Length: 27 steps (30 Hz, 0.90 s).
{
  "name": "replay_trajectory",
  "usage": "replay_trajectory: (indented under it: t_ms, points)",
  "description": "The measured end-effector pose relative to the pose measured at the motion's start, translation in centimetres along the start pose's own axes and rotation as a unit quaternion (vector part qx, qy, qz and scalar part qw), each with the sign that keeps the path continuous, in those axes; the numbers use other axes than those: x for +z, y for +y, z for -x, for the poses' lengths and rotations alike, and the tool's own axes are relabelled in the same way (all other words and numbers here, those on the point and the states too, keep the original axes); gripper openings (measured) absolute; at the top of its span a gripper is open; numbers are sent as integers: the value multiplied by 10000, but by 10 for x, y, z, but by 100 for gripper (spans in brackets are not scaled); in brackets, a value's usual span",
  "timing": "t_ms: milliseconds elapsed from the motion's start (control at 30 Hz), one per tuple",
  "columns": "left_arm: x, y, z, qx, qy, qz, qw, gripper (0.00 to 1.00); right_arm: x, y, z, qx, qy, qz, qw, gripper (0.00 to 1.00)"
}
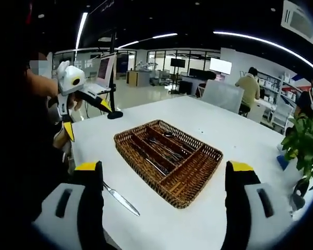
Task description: Arrange the knives, forks, and spoons in their matching storage slots by inserting each utensil handle-first until every utensil is classified and aligned in the correct compartment
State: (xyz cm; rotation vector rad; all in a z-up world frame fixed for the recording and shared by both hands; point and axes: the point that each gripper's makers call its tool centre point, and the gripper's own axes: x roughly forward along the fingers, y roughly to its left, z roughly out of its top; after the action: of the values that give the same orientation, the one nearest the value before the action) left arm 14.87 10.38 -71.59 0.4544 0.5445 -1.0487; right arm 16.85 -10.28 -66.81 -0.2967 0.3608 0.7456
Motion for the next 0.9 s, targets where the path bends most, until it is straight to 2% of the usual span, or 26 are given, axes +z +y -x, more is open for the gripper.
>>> replay_trajectory:
  t_ms: [133,167,200,267,300,367,467,533,733,900]
  points:
    - [0,-2,-5,-18,-37,-73,10000,99,-4,4,1,104,61,62,9999,100]
    - [-3,-3,-8,-37,11,-36,10000,99,-4,4,1,105,65,70,9999,100]
    - [-13,-9,-13,-150,235,-12,9996,97,-4,4,1,112,67,75,9999,100]
    - [-16,-17,-21,-221,283,-152,9992,97,-3,4,1,114,42,69,9999,100]
    - [-19,-23,-24,-304,412,-196,9985,97,-3,5,1,123,43,70,9999,100]
    - [-16,-28,-28,-358,392,-262,9982,97,-6,8,1,165,100,147,9997,99]
    - [-14,-29,-30,-406,368,-194,9983,98,-19,15,1,344,299,302,9985,96]
    - [-16,-30,-31,-413,384,-171,9983,99,-31,20,-1,528,546,472,9960,95]
    - [-32,-27,-29,-364,450,133,9982,99,-34,28,-5,720,606,471,9944,95]
    - [-35,-24,-25,-288,430,202,9985,99,-38,35,-8,883,690,567,9921,95]
